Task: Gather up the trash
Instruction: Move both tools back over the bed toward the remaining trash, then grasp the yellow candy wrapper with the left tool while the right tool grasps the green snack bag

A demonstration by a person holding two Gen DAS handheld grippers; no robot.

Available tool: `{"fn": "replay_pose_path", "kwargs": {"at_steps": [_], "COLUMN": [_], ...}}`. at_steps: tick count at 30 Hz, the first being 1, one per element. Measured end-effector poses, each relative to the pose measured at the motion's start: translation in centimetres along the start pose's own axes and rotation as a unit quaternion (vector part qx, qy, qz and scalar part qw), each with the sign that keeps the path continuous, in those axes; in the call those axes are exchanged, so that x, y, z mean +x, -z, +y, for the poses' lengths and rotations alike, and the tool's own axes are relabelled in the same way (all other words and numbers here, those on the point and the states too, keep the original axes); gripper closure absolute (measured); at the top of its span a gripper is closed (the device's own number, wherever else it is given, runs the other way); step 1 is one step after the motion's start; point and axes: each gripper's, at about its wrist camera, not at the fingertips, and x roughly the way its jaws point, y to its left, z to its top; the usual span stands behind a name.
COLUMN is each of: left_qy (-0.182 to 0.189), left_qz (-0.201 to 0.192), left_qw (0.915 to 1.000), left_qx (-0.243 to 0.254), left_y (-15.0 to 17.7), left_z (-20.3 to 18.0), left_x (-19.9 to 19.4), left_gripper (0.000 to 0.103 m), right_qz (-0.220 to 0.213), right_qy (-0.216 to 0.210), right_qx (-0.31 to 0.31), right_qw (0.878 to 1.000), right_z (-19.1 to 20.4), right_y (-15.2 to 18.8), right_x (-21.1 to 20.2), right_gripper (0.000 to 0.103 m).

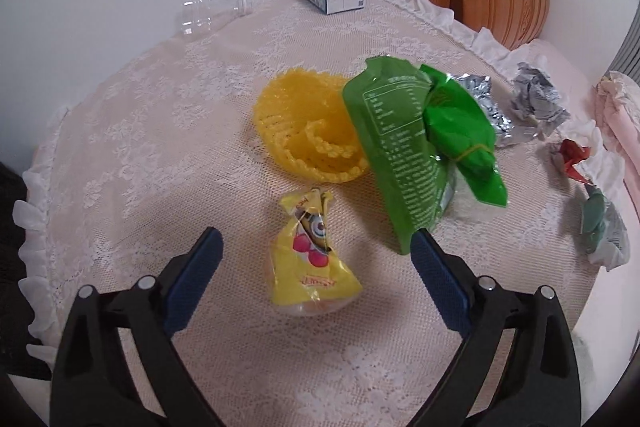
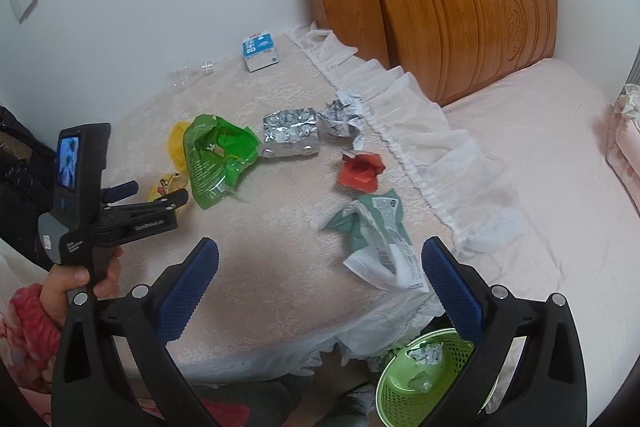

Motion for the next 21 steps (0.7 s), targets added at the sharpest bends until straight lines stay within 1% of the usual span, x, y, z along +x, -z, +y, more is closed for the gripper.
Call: {"fn": "replay_pose_path", "kwargs": {"at_steps": [1, 3, 4, 6, 8, 10, 13, 17, 21], "left_qy": [0.006, 0.017, 0.020, 0.027, 0.037, 0.048, 0.056, 0.054, 0.052], "left_qz": [0.007, 0.018, 0.023, 0.034, 0.032, 0.032, 0.023, 0.012, 0.004], "left_qw": [1.0000, 0.9996, 0.9994, 0.9989, 0.9984, 0.9976, 0.9971, 0.9968, 0.9962], "left_qx": [-0.002, -0.011, -0.014, -0.017, -0.030, -0.038, -0.047, -0.058, -0.069], "left_y": [-0.1, 0.0, 0.1, 0.3, 0.4, 0.6, 0.9, 1.4, 2.0], "left_z": [0.3, 0.8, 1.0, 1.4, 2.0, 2.6, 3.4, 5.0, 6.8], "left_x": [0.5, 1.2, 1.5, 1.9, 1.7, 1.4, 0.5, -1.2, -3.0], "left_gripper": [0.025, 0.033, 0.041, 0.051, 0.060, 0.063, 0.064, 0.064, 0.064], "right_qz": [0.003, 0.007, 0.009, 0.012, 0.017, 0.019, 0.022, 0.037, 0.033], "right_qy": [-0.001, -0.003, -0.004, -0.006, -0.012, -0.015, -0.023, -0.049, -0.071], "right_qx": [-0.002, -0.009, -0.012, -0.021, -0.031, -0.042, -0.057, -0.074, -0.108], "right_qw": [1.000, 1.000, 1.000, 1.000, 0.999, 0.999, 0.998, 0.995, 0.991], "right_z": [0.5, 1.6, 2.1, 3.0, 3.9, 4.7, 5.7, 7.3, 10.4], "right_y": [-0.3, -0.7, -0.8, -1.2, -1.4, -1.6, -2.0, -3.7, -5.3], "right_x": [0.4, 1.0, 1.3, 1.9, 2.5, 3.0, 3.8, 5.9, 8.4], "right_gripper": [0.002, 0.002, 0.002, 0.002, 0.002, 0.002, 0.002, 0.002, 0.002]}}
